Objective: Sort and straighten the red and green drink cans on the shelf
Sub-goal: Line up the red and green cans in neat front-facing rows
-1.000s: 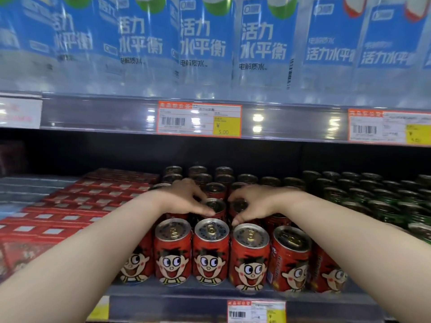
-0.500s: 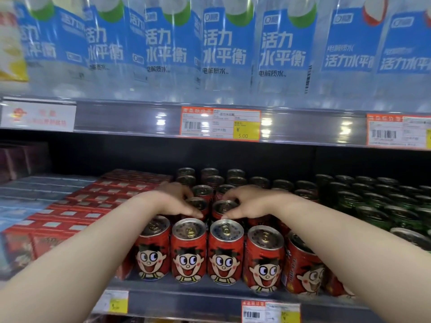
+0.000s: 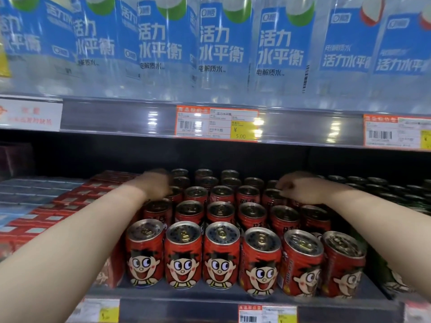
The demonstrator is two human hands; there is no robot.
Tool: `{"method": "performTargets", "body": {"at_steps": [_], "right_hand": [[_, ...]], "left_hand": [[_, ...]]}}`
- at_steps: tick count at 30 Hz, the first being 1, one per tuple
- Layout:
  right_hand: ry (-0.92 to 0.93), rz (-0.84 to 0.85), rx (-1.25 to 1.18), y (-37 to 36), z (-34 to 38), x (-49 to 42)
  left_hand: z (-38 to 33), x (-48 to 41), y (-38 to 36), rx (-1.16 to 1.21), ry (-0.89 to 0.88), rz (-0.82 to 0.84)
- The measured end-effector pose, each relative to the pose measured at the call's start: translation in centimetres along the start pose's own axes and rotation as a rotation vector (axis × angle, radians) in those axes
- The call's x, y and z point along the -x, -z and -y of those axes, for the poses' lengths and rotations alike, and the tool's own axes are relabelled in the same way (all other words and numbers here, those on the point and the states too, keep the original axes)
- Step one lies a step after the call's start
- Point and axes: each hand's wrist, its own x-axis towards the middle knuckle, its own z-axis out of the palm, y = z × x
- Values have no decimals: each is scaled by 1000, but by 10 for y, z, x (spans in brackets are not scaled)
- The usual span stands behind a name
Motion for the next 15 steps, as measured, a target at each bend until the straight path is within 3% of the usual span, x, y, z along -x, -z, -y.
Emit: {"method": "performTargets", "body": {"at_steps": [5,15], "right_hand": [[-102,43,-3,-6,-19,1],[-40,68,-70,-18,-15,-10]], "left_hand": [[4,-10,1,107,17,42],[-19,-30,-21,112,-17,152]]}}
